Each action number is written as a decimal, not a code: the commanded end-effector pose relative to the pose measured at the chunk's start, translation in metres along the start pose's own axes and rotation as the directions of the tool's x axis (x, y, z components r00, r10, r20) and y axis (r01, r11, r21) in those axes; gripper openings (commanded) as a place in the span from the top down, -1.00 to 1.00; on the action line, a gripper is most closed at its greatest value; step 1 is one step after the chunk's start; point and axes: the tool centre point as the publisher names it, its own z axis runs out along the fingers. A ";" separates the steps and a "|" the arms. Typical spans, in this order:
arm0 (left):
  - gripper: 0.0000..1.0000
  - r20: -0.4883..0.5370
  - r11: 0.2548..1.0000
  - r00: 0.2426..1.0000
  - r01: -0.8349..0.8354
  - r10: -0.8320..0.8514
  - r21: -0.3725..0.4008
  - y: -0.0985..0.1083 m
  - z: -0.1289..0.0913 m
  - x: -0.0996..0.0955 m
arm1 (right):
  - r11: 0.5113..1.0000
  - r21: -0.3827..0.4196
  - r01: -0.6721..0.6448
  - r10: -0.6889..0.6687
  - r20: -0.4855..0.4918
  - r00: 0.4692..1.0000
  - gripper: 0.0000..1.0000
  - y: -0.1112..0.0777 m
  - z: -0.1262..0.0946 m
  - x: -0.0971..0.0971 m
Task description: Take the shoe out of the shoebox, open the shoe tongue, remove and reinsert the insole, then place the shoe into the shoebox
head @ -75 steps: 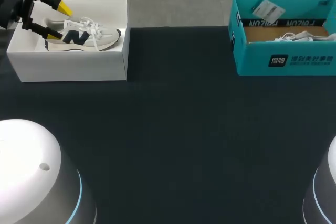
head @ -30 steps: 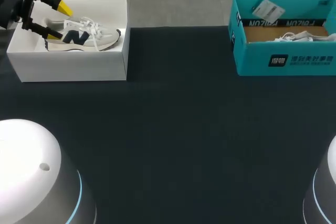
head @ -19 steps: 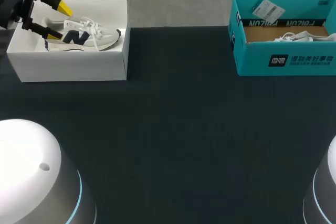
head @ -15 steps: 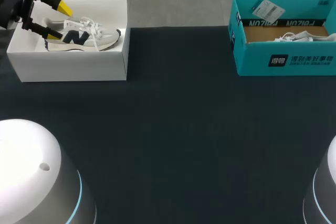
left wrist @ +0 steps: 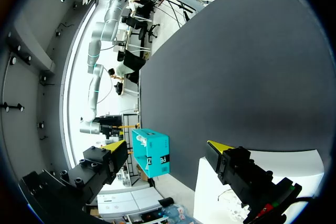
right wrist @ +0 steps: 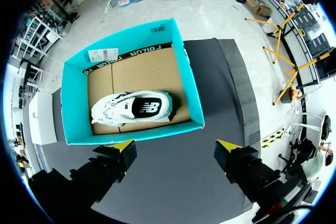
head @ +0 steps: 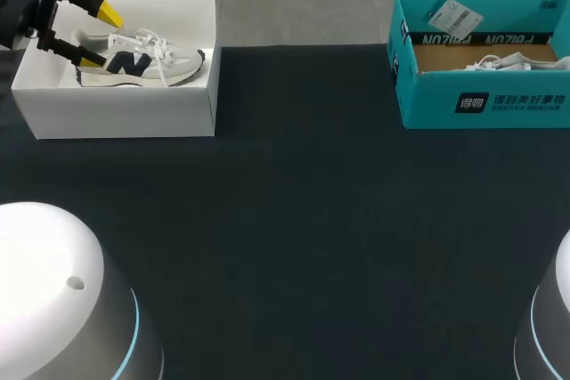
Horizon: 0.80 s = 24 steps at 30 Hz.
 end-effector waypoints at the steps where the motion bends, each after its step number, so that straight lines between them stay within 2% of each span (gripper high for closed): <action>1: -1.00 -0.003 1.000 1.000 0.000 0.000 0.000 -0.001 0.000 0.000 | 1.000 -0.002 0.000 0.000 0.001 1.000 -1.00 -0.001 0.000 0.000; 12: -1.00 -0.003 1.000 1.000 0.000 0.000 0.000 -0.001 0.000 0.000 | 1.000 -0.003 0.001 -0.001 -0.001 1.000 -1.00 -0.003 -0.003 -0.001; 18: -1.00 -0.003 1.000 1.000 0.000 0.000 0.000 -0.001 0.000 0.000 | 0.999 -0.021 -0.028 0.028 -0.001 1.000 -1.00 -0.030 -0.020 -0.015; 24: -1.00 -0.003 1.000 1.000 0.000 0.000 0.000 -0.001 0.000 0.000 | 1.000 -0.018 -0.024 0.024 -0.004 1.000 -1.00 -0.055 -0.029 -0.020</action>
